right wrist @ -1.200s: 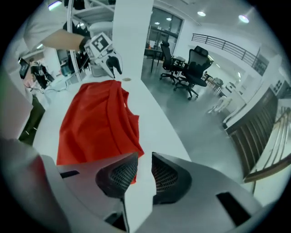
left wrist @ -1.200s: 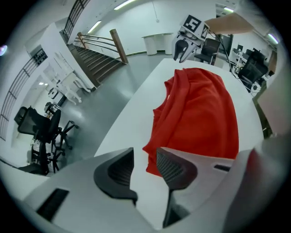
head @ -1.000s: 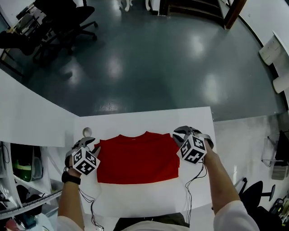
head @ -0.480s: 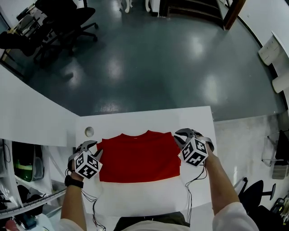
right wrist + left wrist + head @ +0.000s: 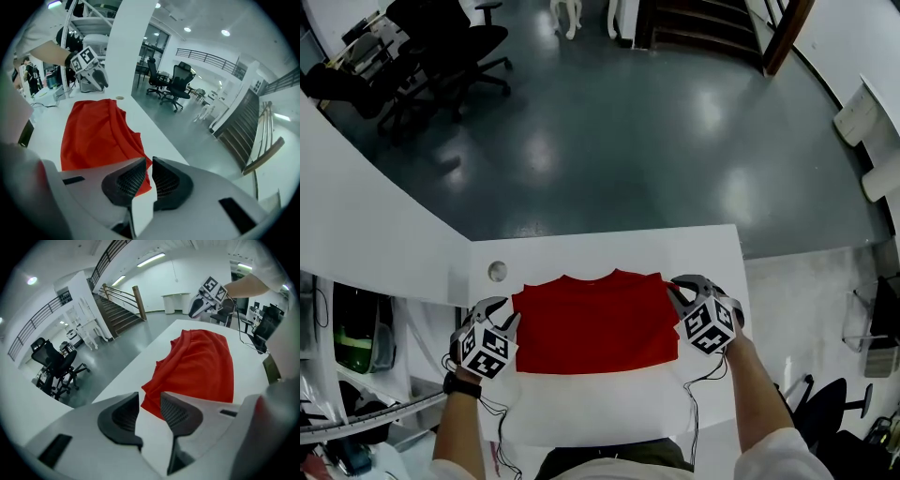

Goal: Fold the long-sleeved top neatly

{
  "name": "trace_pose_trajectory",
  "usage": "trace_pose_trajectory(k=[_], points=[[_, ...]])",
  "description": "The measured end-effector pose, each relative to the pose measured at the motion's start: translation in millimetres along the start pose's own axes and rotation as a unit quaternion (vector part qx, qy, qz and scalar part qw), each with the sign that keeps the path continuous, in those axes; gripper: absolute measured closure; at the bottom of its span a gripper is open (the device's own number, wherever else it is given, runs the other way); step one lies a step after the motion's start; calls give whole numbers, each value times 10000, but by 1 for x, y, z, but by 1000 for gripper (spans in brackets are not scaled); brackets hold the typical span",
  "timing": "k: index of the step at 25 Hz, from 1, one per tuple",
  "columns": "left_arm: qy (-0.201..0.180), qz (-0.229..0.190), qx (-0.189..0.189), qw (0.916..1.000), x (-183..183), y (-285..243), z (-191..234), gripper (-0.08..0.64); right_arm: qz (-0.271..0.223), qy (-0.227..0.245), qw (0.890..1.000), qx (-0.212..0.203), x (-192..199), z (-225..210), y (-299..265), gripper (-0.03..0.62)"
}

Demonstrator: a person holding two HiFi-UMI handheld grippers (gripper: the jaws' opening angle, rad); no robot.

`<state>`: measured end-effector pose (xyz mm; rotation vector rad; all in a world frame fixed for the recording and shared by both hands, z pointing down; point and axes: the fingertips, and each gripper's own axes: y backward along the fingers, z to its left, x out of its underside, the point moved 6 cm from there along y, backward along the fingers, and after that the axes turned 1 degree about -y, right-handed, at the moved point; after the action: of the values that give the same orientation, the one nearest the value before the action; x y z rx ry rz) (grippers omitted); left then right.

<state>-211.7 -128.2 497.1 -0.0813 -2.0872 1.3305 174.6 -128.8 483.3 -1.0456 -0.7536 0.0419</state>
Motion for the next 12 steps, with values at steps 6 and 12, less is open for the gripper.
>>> trace_pose_trajectory(k=[6, 12], points=[[241, -494, -293, 9981, -7, 28, 5, 417, -293, -334, 9982, 398, -14, 3, 23, 538], [697, -1246, -495, 9885, -24, 65, 9, 417, -775, -832, 9902, 809, -35, 5, 59, 538]])
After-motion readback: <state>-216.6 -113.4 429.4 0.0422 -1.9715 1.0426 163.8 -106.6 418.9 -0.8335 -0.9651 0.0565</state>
